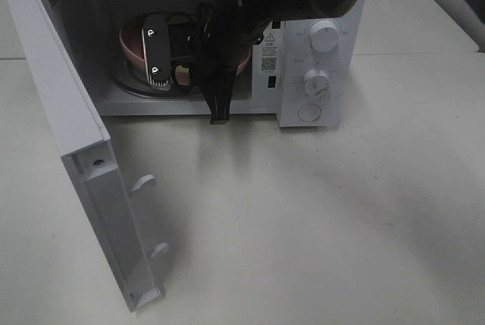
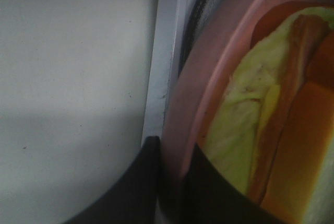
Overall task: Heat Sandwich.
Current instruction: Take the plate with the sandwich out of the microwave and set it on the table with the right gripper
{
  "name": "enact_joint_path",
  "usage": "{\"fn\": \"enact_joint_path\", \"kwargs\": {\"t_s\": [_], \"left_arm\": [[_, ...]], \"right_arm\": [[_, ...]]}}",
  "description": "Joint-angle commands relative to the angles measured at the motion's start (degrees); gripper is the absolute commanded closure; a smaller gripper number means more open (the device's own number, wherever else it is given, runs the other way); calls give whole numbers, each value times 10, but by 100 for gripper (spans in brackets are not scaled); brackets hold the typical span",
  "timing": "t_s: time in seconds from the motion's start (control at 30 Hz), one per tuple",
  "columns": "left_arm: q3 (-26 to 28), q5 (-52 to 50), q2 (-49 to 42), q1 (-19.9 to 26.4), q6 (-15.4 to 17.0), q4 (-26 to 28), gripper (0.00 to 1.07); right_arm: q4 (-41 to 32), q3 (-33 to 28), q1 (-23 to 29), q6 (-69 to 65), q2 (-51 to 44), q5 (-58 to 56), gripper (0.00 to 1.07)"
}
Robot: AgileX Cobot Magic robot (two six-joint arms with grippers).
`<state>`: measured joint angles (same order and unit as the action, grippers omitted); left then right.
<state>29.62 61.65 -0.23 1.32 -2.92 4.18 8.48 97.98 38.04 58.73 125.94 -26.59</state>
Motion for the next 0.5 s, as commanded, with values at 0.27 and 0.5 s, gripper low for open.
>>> {"fn": "enact_joint_path", "kwargs": {"t_s": [0.27,0.5], "left_arm": [[-1,-5,-3,1,1,4,7],[-1,-5,-3,1,1,4,7]], "right_arm": [[10,-129,-5,58,-92,62,107],[10,-190,3,102,-131,79,107]]}}
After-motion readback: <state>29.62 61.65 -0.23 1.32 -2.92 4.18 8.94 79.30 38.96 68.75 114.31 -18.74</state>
